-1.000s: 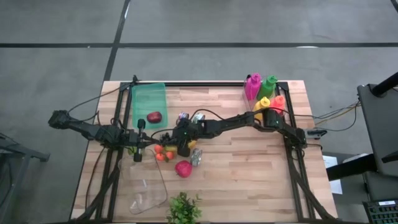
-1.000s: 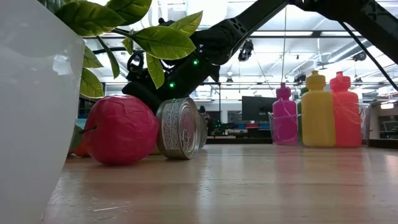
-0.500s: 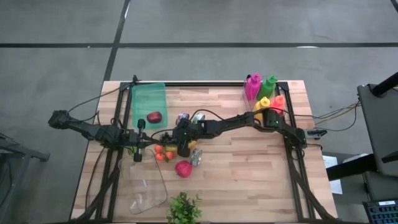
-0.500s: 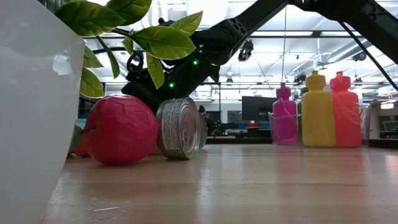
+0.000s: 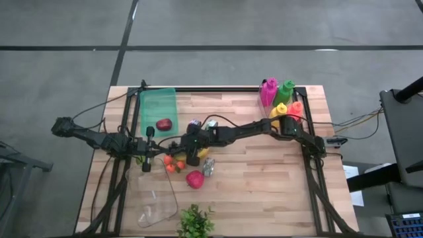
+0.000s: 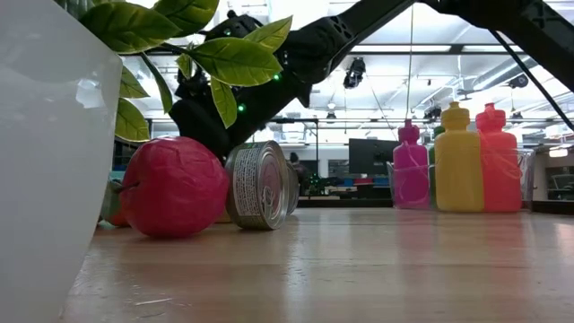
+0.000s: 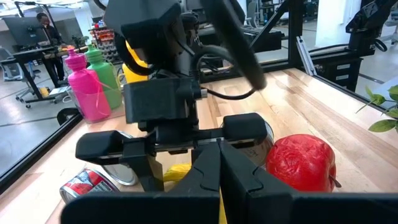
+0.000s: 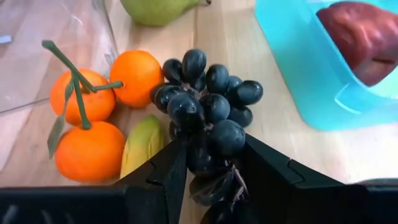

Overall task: Pick & Place Food Item
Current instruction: Put the grapes into the green bin

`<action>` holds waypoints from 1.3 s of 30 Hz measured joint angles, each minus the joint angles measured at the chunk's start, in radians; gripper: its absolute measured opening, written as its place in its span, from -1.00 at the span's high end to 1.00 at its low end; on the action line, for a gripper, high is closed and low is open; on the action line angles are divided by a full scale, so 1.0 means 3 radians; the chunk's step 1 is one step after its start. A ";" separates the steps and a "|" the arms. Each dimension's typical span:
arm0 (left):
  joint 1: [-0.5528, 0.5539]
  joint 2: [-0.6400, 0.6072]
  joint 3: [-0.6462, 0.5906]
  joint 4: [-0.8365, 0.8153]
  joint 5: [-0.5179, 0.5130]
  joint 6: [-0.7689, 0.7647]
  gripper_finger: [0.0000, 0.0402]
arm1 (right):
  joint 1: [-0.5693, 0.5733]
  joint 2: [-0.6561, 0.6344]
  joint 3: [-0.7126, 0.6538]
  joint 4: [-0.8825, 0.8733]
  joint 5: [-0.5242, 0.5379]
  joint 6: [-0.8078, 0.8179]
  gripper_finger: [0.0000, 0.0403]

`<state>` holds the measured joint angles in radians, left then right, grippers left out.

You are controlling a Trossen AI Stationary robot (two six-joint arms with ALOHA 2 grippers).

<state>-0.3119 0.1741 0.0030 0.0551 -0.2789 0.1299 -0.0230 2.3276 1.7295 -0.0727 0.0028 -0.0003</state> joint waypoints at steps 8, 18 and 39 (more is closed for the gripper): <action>0.0000 0.0001 0.0001 -0.0001 0.0001 -0.0001 1.00 | 0.0014 -0.0108 0.0012 -0.0047 -0.0001 -0.0043 0.32; 0.0000 0.0001 0.0001 -0.0001 0.0001 -0.0010 1.00 | 0.0020 -0.0390 0.0012 -0.0199 0.0118 -0.0312 0.32; 0.0000 0.0000 0.0001 0.0000 0.0001 -0.0002 1.00 | -0.0056 -0.0562 0.0014 0.0553 0.1092 -0.1404 0.32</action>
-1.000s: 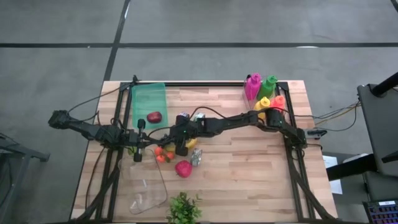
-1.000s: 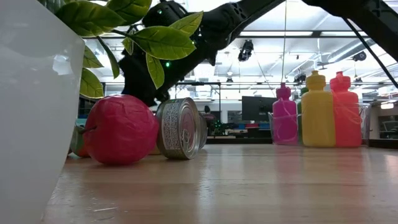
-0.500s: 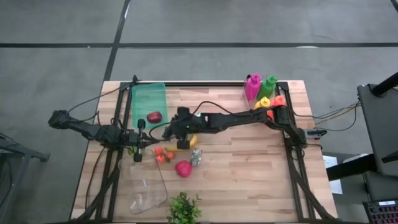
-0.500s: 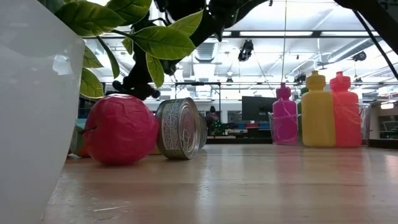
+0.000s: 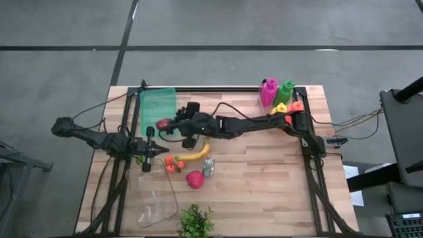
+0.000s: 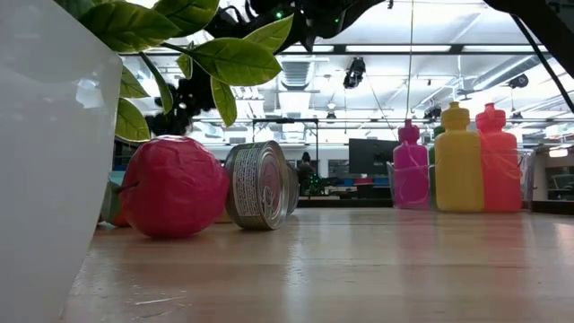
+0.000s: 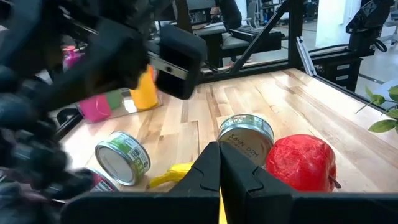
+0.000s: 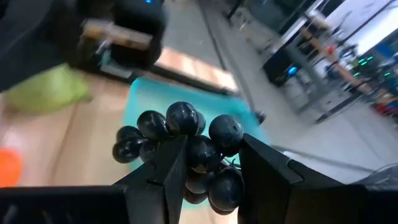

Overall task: Pick & Place Food Item
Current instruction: Put the grapes into the green bin

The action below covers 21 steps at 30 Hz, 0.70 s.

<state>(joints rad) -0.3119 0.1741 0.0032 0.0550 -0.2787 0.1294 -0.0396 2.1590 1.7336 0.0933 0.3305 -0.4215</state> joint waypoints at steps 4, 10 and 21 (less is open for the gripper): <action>0.0000 0.0001 0.0000 0.0000 0.0000 0.0004 1.00 | -0.0083 0.0001 -0.0004 0.0294 0.0000 -0.0004 0.32; 0.0000 0.0001 0.0000 0.0000 0.0000 0.0004 1.00 | -0.0253 0.0004 -0.0033 0.0725 -0.0347 0.0111 0.32; 0.0000 0.0001 0.0000 0.0000 0.0000 0.0003 1.00 | -0.0427 0.0146 -0.0170 0.1653 -0.0788 0.0552 0.32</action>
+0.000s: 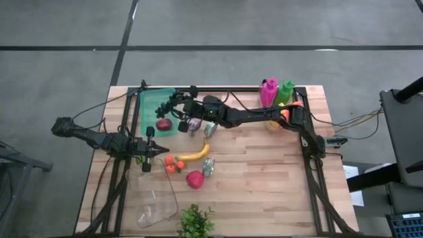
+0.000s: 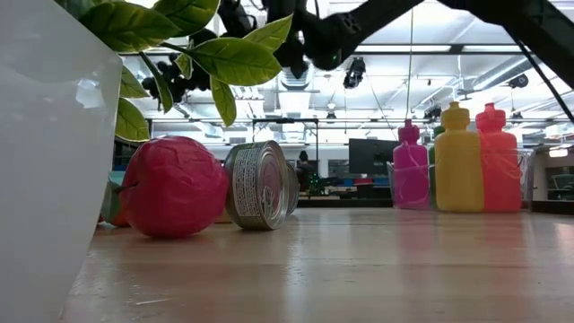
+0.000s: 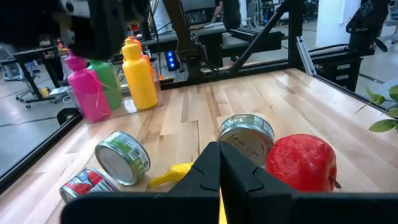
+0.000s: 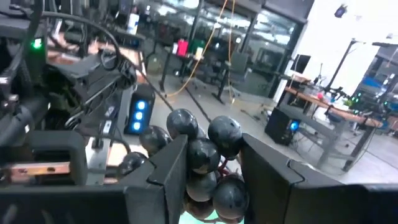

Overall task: Pick & Place Food Item
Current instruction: Put the grapes into the green bin

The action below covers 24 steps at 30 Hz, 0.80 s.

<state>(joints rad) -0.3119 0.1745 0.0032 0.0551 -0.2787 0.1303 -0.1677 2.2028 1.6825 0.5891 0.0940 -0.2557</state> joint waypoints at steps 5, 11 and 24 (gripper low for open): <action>-0.0001 -0.0001 0.0000 -0.0001 -0.0001 0.0000 1.00 | 0.0001 0.0329 0.0020 0.0580 0.0026 -0.0080 0.32; -0.0001 -0.0001 0.0000 0.0000 0.0000 -0.0001 1.00 | -0.0059 0.0653 0.0231 0.0774 0.0035 0.0052 0.32; -0.0001 -0.0001 0.0000 0.0000 0.0000 -0.0001 1.00 | -0.0215 0.1026 0.0883 -0.0564 -0.0256 0.0655 0.32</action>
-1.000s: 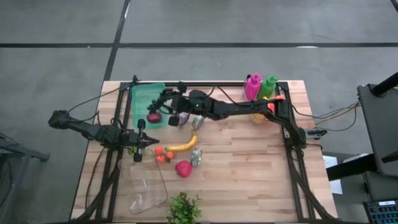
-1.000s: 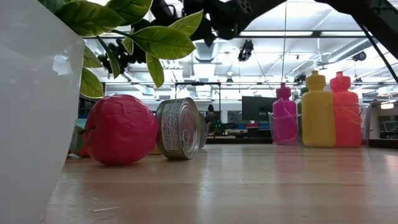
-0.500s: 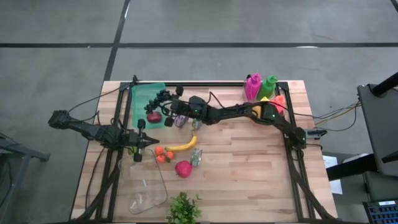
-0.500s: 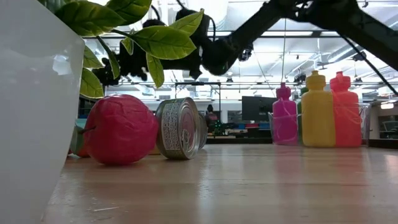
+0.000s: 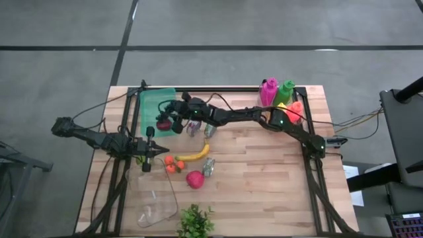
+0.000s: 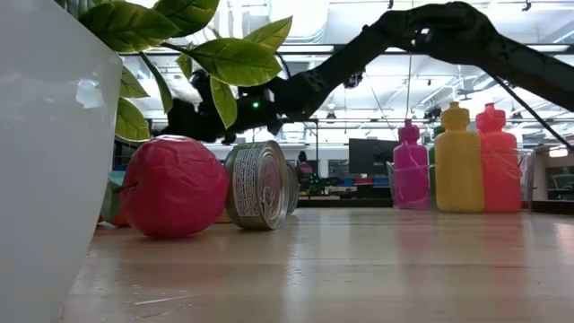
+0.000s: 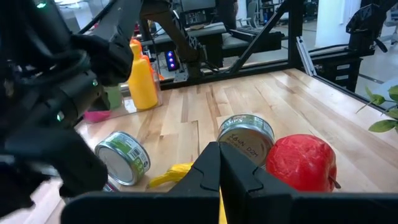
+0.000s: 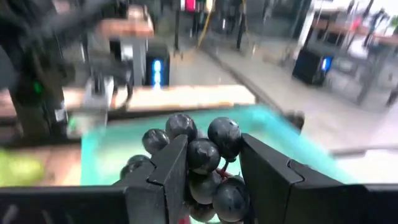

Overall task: Pick & Place Food Item
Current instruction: Put the grapes into the green bin

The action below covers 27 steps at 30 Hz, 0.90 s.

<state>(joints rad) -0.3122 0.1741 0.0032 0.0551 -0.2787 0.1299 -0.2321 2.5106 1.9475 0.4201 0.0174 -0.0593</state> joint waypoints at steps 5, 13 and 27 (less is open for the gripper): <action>0.0000 0.0000 0.0000 -0.0001 0.0000 -0.0001 1.00 | -0.0003 0.0076 0.0308 -0.0547 0.0000 0.0012 0.32; 0.0000 0.0000 0.0000 0.0000 0.0000 -0.0010 1.00 | -0.0006 0.0082 0.0537 -0.1204 -0.0009 0.0002 0.32; 0.0000 0.0000 0.0000 -0.0001 0.0000 -0.0008 1.00 | -0.0005 0.0082 0.0561 -0.1191 -0.0009 -0.0014 0.32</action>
<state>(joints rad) -0.3122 0.1741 0.0032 0.0549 -0.2787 0.1276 -0.2337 2.5351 2.1159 0.0627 0.0147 -0.0635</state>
